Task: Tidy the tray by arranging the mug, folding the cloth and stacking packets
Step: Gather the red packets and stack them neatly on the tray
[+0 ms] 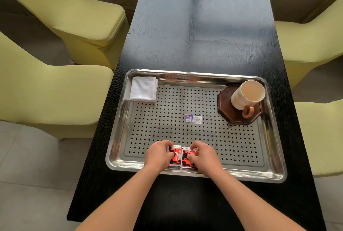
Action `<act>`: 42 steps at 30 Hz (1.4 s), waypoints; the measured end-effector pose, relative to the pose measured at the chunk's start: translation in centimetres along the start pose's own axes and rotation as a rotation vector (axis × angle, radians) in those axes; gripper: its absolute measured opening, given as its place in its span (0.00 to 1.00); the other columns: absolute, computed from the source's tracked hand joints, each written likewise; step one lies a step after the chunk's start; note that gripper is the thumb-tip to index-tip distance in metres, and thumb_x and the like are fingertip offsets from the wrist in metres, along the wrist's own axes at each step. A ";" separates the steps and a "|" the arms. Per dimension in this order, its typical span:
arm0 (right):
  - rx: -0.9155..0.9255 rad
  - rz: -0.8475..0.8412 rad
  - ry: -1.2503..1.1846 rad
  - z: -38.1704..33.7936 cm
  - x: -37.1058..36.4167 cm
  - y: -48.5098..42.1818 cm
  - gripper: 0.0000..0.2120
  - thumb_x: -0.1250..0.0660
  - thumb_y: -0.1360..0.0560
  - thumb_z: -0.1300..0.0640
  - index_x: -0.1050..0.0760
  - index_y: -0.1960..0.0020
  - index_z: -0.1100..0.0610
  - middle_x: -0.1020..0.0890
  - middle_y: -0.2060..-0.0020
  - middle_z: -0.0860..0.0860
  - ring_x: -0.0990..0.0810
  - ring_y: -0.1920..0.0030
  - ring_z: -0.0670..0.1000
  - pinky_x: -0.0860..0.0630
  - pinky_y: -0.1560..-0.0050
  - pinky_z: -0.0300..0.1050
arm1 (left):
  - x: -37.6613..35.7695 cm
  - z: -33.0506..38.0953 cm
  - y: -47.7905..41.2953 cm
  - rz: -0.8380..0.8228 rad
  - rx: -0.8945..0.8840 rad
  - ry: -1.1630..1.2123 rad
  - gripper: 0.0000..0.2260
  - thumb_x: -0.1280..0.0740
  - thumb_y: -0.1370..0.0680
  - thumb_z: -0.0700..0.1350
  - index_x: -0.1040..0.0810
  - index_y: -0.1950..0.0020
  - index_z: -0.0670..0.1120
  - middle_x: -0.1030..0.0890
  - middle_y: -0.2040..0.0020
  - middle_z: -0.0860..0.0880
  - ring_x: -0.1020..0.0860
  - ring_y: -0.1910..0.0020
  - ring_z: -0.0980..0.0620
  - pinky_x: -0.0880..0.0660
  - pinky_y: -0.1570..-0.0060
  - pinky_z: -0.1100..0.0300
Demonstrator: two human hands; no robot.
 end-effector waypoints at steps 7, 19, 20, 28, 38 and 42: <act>0.036 0.078 -0.011 -0.2 0.3 0.2 0.16 0.28 0.24 0.50 0.22 0.38 0.51 0.17 0.47 0.49 0.21 0.48 0.49 0.24 0.48 0.45 | -0.1 -0.1 0.1 0.052 -0.033 0.020 0.20 0.29 0.23 0.48 0.25 0.31 0.52 0.20 0.42 0.49 0.22 0.46 0.51 0.25 0.46 0.57; 0.036 0.049 -0.019 -0.3 0.3 0.1 0.14 0.29 0.24 0.52 0.21 0.39 0.51 0.21 0.50 0.48 0.22 0.49 0.50 0.21 0.46 0.49 | -0.4 0.0 0.5 0.041 -0.013 0.008 0.19 0.29 0.22 0.50 0.23 0.32 0.52 0.21 0.44 0.49 0.22 0.46 0.51 0.25 0.44 0.56; 0.037 0.047 -0.027 -0.2 0.4 0.2 0.14 0.29 0.24 0.52 0.21 0.39 0.50 0.21 0.51 0.48 0.22 0.49 0.49 0.21 0.46 0.49 | -0.4 -0.1 0.5 0.042 -0.009 0.014 0.19 0.29 0.22 0.50 0.24 0.31 0.52 0.21 0.44 0.49 0.22 0.46 0.51 0.25 0.44 0.56; -0.012 0.116 -0.055 -0.1 0.5 0.5 0.10 0.29 0.23 0.52 0.23 0.44 0.53 0.18 0.53 0.49 0.19 0.51 0.49 0.20 0.49 0.49 | -0.1 0.0 0.6 0.088 0.021 0.047 0.18 0.30 0.22 0.47 0.23 0.32 0.48 0.19 0.43 0.48 0.22 0.44 0.50 0.26 0.43 0.56; -0.029 0.113 -0.076 1.0 0.3 0.6 0.15 0.31 0.22 0.48 0.22 0.39 0.54 0.19 0.51 0.48 0.23 0.52 0.46 0.26 0.51 0.40 | 0.5 -0.5 0.9 0.045 0.051 0.018 0.05 0.35 0.23 0.41 0.18 0.52 0.44 0.18 0.56 0.49 0.21 0.55 0.50 0.23 0.52 0.54; -0.015 0.116 -0.079 0.6 0.0 0.4 0.15 0.31 0.22 0.51 0.21 0.37 0.55 0.19 0.49 0.48 0.25 0.51 0.46 0.30 0.50 0.39 | 0.3 -0.1 1.4 0.029 0.031 0.071 0.09 0.36 0.24 0.38 0.17 0.50 0.44 0.16 0.57 0.49 0.20 0.56 0.50 0.24 0.55 0.57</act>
Point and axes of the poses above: each hand's wrist, its own y-axis away from the middle knuckle, its own x-axis out of the back of the hand, z = x × y, the point moved 5 cm from there along -y, towards the middle knuckle
